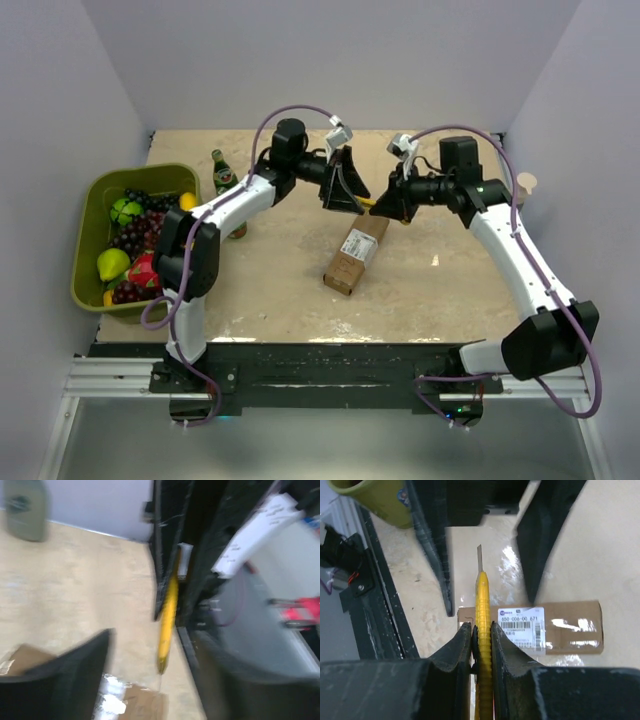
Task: Unpack the express box
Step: Adjust the knife, then cut the express box at the center of the board.
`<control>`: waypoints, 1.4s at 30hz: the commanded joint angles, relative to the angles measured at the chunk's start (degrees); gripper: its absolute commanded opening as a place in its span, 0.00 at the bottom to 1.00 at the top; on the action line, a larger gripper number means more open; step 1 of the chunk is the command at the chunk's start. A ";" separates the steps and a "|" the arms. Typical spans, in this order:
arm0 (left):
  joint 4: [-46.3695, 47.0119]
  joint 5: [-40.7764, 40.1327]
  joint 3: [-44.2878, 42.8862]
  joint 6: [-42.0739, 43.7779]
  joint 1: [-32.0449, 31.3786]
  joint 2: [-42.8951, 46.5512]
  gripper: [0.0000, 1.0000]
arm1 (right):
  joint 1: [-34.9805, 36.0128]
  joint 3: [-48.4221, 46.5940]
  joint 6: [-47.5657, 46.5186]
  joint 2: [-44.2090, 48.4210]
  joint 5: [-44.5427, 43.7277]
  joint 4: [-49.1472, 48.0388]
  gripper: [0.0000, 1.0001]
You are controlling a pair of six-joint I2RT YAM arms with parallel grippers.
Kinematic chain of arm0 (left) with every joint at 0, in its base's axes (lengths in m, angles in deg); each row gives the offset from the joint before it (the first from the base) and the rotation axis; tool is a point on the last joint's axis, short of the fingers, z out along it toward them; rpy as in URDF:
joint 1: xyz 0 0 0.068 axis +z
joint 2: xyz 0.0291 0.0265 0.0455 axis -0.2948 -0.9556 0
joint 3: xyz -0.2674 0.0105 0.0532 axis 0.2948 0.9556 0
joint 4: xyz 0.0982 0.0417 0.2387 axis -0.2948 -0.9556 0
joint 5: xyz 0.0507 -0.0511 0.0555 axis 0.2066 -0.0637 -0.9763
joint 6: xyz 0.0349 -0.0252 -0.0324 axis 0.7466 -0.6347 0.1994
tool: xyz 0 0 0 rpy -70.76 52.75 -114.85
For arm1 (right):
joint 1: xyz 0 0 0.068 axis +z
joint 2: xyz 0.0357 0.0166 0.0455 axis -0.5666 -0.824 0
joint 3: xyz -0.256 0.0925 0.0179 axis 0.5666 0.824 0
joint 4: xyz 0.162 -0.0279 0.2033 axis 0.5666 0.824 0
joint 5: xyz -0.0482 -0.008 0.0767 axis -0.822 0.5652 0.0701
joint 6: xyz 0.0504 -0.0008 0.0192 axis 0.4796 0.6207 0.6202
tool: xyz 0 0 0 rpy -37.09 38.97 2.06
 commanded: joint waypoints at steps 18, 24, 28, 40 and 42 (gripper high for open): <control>-22.53 -55.42 36.61 32.26 -0.10 24.33 0.96 | -8.56 8.48 23.55 8.17 -26.78 8.05 0.00; -20.67 -44.65 38.03 31.35 -3.96 19.85 0.83 | -11.65 9.45 24.08 6.94 -25.46 7.08 0.00; -20.41 -36.18 38.82 35.21 -7.30 17.39 0.80 | -12.97 9.36 23.29 6.15 -24.84 6.47 0.00; -36.84 -32.92 31.96 43.56 -2.93 20.18 0.84 | -13.41 7.35 18.19 0.19 -17.83 6.20 0.00; -38.76 -35.27 30.31 46.37 -0.55 23.09 0.93 | -13.41 5.50 21.34 -1.76 -17.72 5.33 0.00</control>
